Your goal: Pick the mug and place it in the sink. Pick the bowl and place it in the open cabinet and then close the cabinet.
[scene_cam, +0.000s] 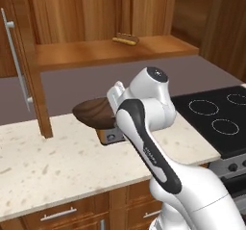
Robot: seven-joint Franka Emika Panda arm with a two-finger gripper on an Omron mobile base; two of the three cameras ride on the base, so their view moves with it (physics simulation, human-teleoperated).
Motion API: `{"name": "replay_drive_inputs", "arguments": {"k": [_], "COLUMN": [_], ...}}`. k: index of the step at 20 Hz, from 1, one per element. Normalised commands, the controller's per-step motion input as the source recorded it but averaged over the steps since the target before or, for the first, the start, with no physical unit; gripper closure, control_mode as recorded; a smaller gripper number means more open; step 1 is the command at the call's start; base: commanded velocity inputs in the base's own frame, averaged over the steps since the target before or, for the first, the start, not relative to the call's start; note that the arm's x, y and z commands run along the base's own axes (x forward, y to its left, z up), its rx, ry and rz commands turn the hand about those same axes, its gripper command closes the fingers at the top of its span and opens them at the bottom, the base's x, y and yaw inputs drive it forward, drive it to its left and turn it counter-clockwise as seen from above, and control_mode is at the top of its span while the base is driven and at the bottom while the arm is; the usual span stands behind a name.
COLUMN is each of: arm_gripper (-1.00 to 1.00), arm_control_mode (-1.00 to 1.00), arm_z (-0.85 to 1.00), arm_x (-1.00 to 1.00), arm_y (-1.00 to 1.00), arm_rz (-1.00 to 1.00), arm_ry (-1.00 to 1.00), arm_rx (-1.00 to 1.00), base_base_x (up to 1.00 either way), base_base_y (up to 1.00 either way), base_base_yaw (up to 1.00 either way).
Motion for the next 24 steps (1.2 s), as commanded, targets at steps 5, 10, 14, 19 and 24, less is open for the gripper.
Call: {"name": "replay_drive_inputs", "arguments": {"k": [5, 10, 14, 19, 24], "arm_gripper": [1.0, 1.0, 1.0, 1.0, 1.0], "arm_control_mode": [1.0, 1.0, 1.0, 1.0, 1.0], "arm_z": [0.0, 0.0, 0.0, 0.0, 0.0], "arm_x": [0.0, 0.0, 0.0, 0.0, 0.0], "arm_y": [0.0, 0.0, 0.0, 0.0, 0.0], "arm_rz": [0.0, 0.0, 0.0, 0.0, 0.0], "arm_ry": [0.0, 0.0, 0.0, 0.0, 0.0], "arm_rx": [0.0, 0.0, 0.0, 0.0, 0.0], "base_base_x": [0.01, 0.03, 0.01, 0.15, 0.17], "base_base_y": [0.0, -0.11, -0.16, -0.21, -0.16], "base_base_yaw": [0.12, 0.12, 0.08, -0.03, -0.07]}}
